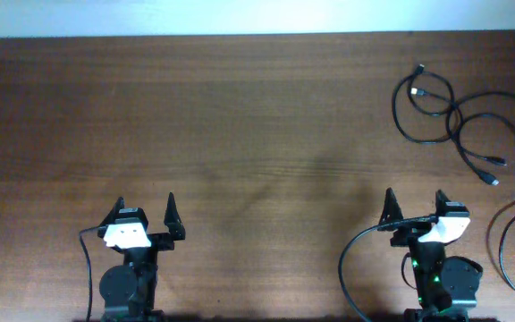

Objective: Untangle cables

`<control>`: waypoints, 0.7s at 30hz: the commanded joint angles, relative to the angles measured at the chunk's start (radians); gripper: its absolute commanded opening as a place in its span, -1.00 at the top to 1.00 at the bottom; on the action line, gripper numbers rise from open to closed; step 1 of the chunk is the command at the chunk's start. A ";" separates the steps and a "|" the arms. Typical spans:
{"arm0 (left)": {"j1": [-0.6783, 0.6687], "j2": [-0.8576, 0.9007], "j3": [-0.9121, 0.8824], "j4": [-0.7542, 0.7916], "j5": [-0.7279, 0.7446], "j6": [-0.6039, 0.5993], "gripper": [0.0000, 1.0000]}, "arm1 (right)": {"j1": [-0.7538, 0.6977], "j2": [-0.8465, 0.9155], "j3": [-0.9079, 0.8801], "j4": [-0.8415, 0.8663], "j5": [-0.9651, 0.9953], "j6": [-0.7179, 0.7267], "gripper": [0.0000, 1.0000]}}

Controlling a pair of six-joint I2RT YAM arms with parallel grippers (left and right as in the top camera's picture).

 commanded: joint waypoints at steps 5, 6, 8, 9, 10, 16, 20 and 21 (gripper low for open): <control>-0.004 -0.005 -0.003 -0.005 -0.006 0.016 -0.98 | 0.073 -0.075 -0.005 -0.063 0.038 -0.075 -0.98; -0.004 -0.005 -0.003 -0.005 -0.006 0.016 -0.98 | 0.077 -0.075 -0.005 -0.060 0.000 -0.133 -0.98; -0.004 -0.005 -0.003 -0.005 -0.006 0.016 -0.98 | 0.077 -0.075 -0.005 -0.058 -0.031 -0.180 -0.98; -0.004 -0.005 -0.003 -0.005 -0.006 0.016 -0.98 | 0.077 -0.075 -0.005 -0.058 -0.031 -0.180 -0.98; -0.004 -0.005 -0.003 -0.005 -0.006 0.016 -0.98 | 0.077 -0.075 -0.005 -0.058 -0.031 -0.180 -0.98; -0.004 -0.005 -0.003 -0.005 -0.006 0.016 -0.98 | 0.077 -0.075 -0.005 -0.057 -0.027 -0.169 -0.98; -0.004 -0.005 -0.003 -0.005 -0.006 0.016 -0.98 | 0.077 -0.075 -0.005 -0.057 -0.027 -0.169 -0.98; -0.004 -0.005 -0.003 -0.005 -0.006 0.016 -0.98 | 0.077 -0.075 -0.005 -0.057 -0.027 -0.169 -0.98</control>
